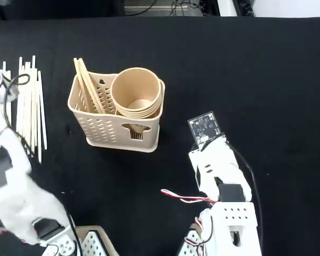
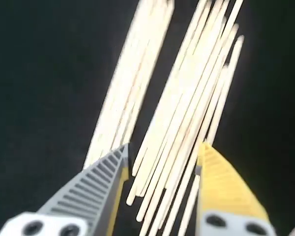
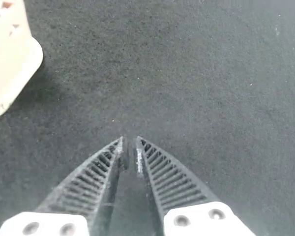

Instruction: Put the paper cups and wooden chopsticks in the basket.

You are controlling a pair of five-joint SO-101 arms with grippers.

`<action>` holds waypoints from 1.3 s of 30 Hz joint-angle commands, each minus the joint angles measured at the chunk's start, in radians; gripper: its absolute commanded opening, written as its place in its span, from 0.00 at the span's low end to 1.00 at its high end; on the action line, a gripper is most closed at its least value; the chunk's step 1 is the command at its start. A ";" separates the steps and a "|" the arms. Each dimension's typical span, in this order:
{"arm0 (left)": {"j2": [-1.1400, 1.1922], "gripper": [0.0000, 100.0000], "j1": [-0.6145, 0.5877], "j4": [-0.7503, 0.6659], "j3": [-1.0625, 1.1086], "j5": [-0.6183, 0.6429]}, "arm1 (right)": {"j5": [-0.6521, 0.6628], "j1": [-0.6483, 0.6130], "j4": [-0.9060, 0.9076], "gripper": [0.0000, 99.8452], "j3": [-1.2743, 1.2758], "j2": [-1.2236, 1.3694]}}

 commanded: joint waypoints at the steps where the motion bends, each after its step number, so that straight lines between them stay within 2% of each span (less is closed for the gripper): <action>1: 0.304 0.22 0.027 0.130 -0.424 -0.046 | 0.008 -0.008 -0.017 0.04 -0.004 -0.004; 6: 0.663 0.22 0.082 0.262 -0.894 -0.063 | 0.008 -0.008 -0.017 0.04 -0.004 -0.004; 12: 0.984 0.22 0.119 0.316 -1.365 -0.064 | 0.008 -0.008 -0.017 0.04 -0.002 -0.004; 15: 1.054 0.22 0.119 0.288 -1.371 -0.064 | 0.008 -0.008 -0.017 0.04 -0.002 -0.004; 24: 1.036 0.04 0.127 0.382 -1.383 -0.068 | 0.008 -0.008 -0.017 0.04 -0.002 -0.004; 34: 0.922 0.03 0.124 0.557 -1.380 -0.068 | 0.008 -0.006 -0.017 0.04 -0.002 -0.004; 39: 0.881 0.03 0.104 0.566 -1.379 -0.066 | 0.008 -0.006 -0.017 0.04 -0.002 -0.004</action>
